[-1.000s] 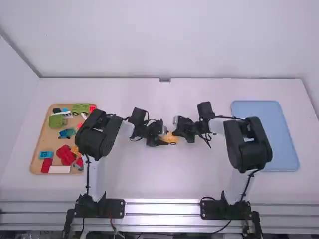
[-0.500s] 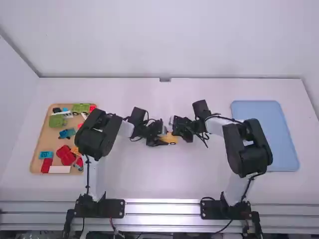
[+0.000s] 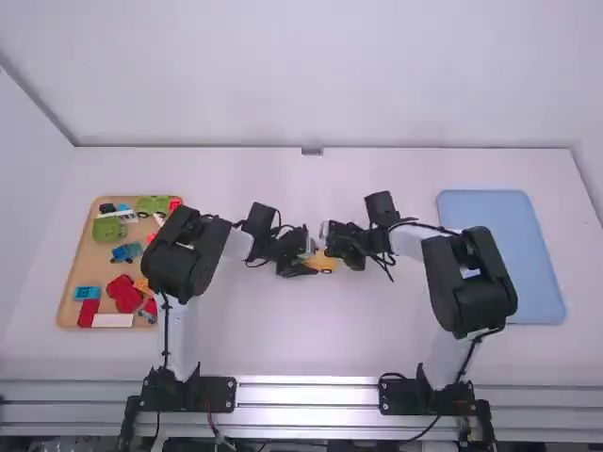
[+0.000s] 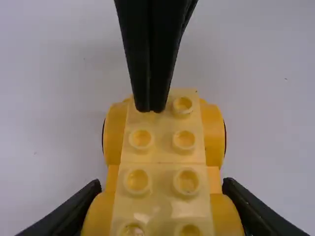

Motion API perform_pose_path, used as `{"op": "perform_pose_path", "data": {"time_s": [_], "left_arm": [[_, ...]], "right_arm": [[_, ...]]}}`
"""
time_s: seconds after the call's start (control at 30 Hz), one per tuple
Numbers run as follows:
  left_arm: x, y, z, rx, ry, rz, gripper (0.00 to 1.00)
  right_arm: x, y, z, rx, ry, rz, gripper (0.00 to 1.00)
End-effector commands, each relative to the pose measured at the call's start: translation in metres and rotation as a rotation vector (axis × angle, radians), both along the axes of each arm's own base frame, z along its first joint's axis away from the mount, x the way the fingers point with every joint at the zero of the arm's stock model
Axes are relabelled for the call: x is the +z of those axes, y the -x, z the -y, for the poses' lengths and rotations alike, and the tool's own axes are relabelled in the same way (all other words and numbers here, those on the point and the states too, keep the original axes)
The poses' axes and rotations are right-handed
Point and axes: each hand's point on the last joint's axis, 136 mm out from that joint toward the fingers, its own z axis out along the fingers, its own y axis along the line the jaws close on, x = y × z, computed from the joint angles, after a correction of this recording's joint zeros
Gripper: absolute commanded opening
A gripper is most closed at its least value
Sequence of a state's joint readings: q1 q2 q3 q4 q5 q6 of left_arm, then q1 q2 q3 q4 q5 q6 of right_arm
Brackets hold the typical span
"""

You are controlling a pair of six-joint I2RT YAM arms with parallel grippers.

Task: Assemble lego blocks to make yellow taxi

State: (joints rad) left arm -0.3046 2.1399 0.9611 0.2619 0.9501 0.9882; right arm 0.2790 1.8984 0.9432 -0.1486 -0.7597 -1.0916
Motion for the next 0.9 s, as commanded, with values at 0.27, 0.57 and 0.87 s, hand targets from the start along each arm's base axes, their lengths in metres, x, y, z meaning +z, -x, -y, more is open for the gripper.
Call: {"op": "perform_pose_path", "data": {"time_s": [0.27,0.57,0.87], "left_arm": [[-0.030,-0.004,-0.013,0.147,-0.125,-0.100,0.25],[-0.029,-0.005,-0.012,0.141,-0.122,-0.087,0.32],[-0.036,0.005,-0.016,0.118,-0.152,-0.111,0.71]], "right_arm": [[0.063,-0.034,0.029,-0.162,-0.057,0.081,0.17],[0.056,-0.055,0.056,-0.451,0.155,0.060,0.98],[0.050,-0.060,0.053,-0.576,0.241,0.068,0.98]]}}
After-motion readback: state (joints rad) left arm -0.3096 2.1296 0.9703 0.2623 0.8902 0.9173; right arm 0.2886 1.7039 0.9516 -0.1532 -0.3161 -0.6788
